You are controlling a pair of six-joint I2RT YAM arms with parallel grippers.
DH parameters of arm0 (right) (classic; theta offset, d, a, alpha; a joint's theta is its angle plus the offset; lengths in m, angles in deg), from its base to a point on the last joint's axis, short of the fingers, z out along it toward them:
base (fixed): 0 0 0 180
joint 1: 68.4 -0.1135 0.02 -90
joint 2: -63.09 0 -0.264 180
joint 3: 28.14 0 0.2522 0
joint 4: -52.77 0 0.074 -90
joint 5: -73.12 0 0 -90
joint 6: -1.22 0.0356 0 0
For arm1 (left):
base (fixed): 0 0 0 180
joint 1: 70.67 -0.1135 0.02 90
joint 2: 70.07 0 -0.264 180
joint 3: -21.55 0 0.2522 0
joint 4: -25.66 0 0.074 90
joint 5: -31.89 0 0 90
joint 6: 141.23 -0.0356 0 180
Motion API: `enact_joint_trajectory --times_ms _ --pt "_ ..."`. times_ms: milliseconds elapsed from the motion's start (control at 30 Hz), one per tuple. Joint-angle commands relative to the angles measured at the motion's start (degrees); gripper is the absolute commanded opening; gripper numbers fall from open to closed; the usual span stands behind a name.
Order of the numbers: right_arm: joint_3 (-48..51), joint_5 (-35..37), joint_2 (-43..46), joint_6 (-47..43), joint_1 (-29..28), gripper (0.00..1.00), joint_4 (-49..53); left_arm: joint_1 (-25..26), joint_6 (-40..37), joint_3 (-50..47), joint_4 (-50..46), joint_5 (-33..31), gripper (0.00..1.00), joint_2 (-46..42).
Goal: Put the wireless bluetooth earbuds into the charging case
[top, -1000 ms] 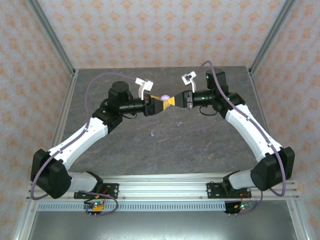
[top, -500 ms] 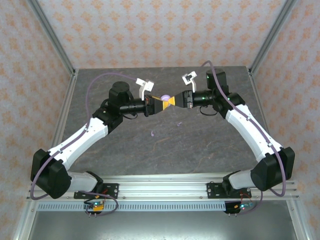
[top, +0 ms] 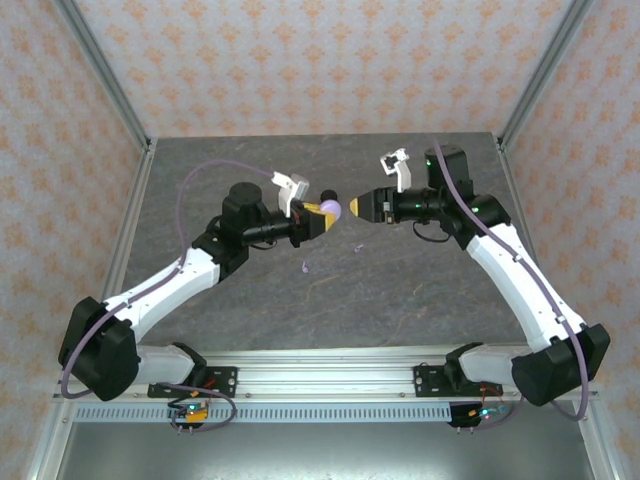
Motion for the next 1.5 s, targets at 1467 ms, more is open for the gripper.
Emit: enact_joint_trajectory --times_ms 1467 --pt "-5.1 10.7 -0.5 -2.3 -3.5 0.53 5.4 6.1 -9.5 -4.0 19.8 1.0 0.15 -1.1"
